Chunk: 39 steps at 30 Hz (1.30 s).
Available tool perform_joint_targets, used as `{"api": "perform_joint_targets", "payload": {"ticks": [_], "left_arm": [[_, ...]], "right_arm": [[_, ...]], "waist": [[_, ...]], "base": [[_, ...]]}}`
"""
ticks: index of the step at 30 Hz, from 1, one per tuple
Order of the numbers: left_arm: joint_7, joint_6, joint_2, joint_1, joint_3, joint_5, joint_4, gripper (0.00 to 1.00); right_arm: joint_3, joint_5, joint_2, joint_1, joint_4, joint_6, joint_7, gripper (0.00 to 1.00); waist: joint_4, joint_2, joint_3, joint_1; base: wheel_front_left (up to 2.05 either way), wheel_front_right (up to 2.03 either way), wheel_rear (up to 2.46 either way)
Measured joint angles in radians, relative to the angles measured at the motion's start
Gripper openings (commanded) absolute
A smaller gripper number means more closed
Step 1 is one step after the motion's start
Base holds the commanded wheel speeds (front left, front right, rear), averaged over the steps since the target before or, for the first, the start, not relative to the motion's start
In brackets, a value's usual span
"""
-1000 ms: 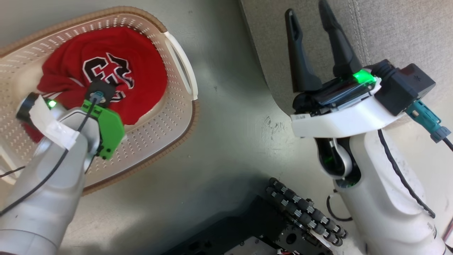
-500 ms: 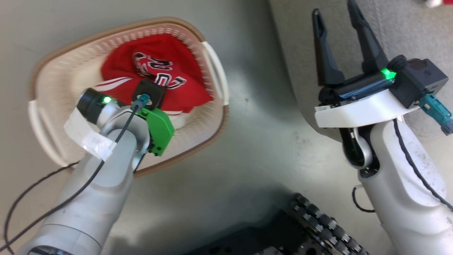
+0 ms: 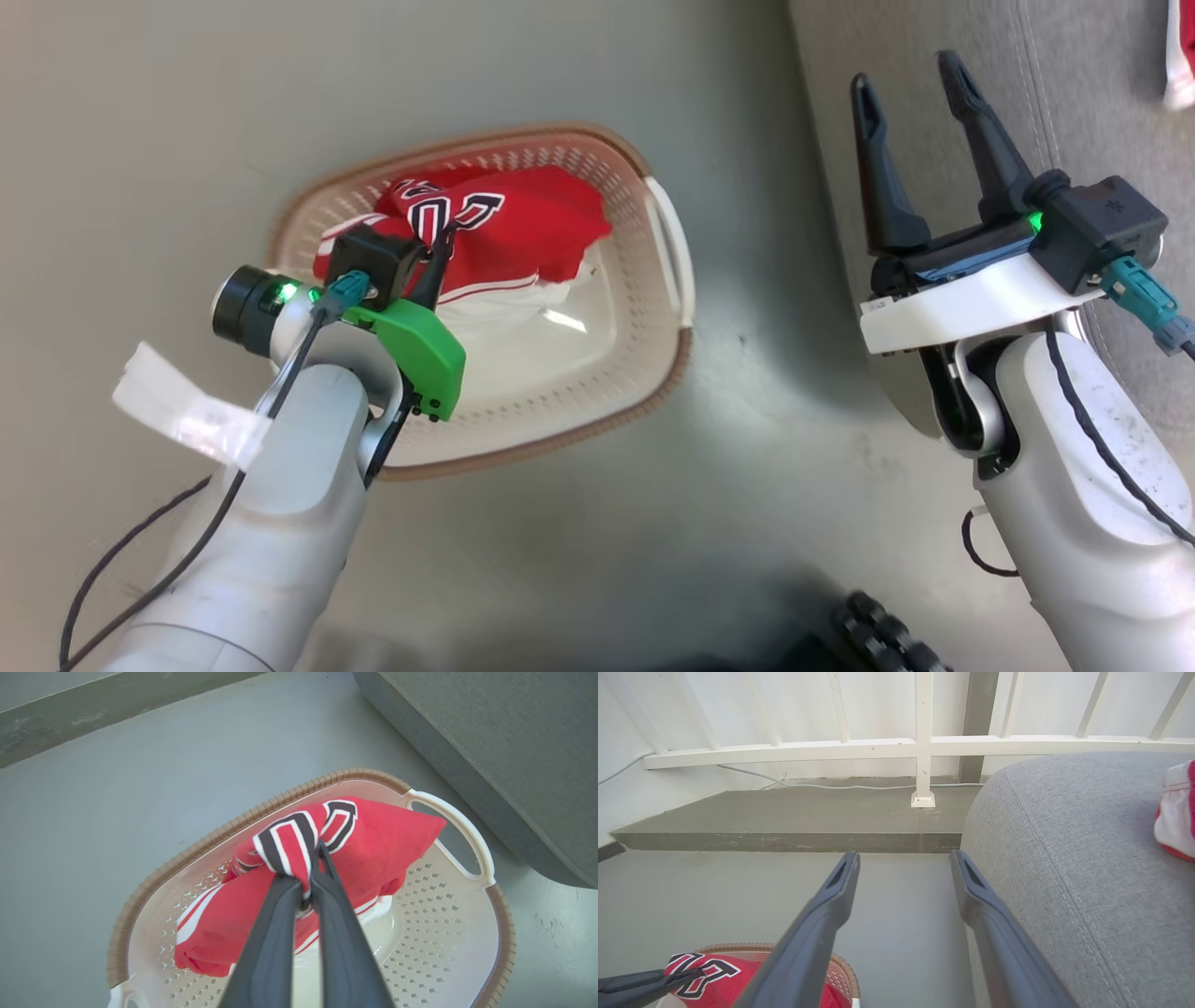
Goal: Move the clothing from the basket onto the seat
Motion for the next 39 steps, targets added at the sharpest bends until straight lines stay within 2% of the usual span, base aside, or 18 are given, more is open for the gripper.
{"api": "perform_joint_targets", "payload": {"ticks": [11,17,39], "left_arm": [[-0.006,0.0,-0.003,0.082,0.053,-0.061,-0.091,0.0],[-0.006,0.0,-0.004,0.116,0.096,-0.063,-0.21,0.0],[-0.009,0.001,-0.004,0.313,0.136,-0.083,-0.594,0.0]], "right_arm": [[0.012,0.017,0.0,0.055,0.078,0.011,0.0,1.0],[0.018,0.028,0.0,0.101,0.122,0.018,0.005,1.0],[0.096,0.07,0.047,0.227,0.191,0.055,0.047,1.0]], "waist": [[0.087,0.0,-0.177,-0.0001],[0.115,0.0,-0.267,-0.0001],[0.163,0.0,-0.574,-0.0001]], "base": [[0.0,0.0,0.0],[0.0,0.0,0.0],[0.0,0.0,0.0]]}}
